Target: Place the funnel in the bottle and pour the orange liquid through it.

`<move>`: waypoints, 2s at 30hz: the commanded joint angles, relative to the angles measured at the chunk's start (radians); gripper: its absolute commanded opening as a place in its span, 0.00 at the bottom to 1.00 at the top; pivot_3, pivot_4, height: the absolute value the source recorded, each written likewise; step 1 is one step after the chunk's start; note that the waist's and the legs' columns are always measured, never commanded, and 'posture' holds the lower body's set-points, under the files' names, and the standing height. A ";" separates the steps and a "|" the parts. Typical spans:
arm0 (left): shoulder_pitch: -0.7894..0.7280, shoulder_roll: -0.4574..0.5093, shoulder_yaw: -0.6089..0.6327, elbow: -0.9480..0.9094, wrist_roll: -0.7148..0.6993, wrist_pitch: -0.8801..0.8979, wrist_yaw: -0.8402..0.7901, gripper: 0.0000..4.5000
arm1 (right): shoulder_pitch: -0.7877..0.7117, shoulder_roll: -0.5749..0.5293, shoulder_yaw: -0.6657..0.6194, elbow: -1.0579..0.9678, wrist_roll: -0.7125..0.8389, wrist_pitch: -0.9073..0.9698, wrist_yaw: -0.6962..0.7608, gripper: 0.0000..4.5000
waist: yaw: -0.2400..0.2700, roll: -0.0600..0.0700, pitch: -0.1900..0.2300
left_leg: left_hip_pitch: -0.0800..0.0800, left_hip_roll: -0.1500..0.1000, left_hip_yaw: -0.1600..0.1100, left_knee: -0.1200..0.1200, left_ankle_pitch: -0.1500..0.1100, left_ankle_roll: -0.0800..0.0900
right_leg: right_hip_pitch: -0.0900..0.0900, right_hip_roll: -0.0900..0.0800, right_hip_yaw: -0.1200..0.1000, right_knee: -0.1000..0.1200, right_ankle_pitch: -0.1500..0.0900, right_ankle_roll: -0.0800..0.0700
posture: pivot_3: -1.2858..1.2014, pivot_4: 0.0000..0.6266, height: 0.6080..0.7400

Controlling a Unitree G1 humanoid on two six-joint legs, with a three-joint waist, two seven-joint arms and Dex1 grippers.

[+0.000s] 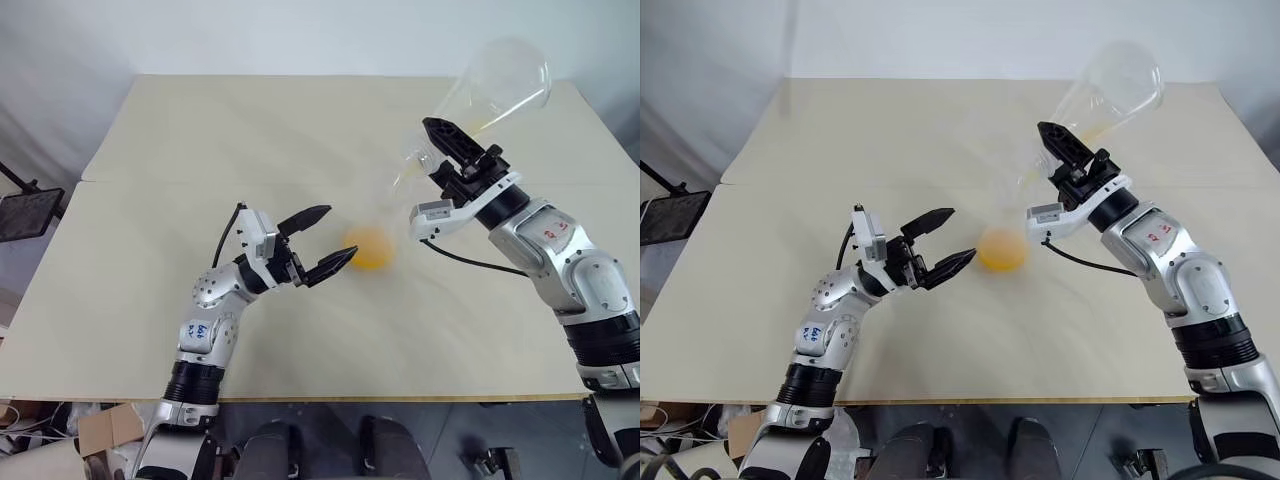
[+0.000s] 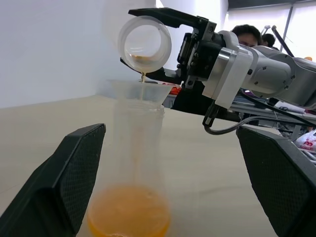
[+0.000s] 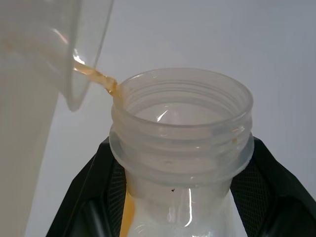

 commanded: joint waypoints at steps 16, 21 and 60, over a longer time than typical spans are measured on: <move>-0.011 -0.002 -0.003 -0.012 0.003 -0.018 -0.005 1.00 | 0.021 0.073 -0.120 -0.109 0.308 0.095 0.120 0.54 | 0.002 0.000 0.000 | 0.000 0.000 0.000 0.000 0.000 0.000 | 0.000 0.000 0.000 0.000 0.000 0.000 | 0.52 0.24 1.00; -0.019 0.005 0.001 -0.003 0.002 -0.016 -0.014 1.00 | 0.047 0.149 -0.235 -0.199 0.588 0.269 0.260 0.54 | 0.002 0.000 0.000 | 0.000 0.000 -0.001 0.000 0.000 0.000 | 0.000 0.000 -0.001 0.000 0.000 0.000 | 0.52 0.24 1.00; -0.117 0.057 0.010 0.068 -0.008 0.023 -0.096 1.00 | 0.486 0.349 -0.880 -0.290 1.430 0.733 0.300 0.91 | 0.010 0.001 -0.001 | 0.002 -0.003 0.002 0.001 0.000 0.001 | 0.001 0.001 0.003 0.001 0.000 0.000 | 0.52 0.24 1.00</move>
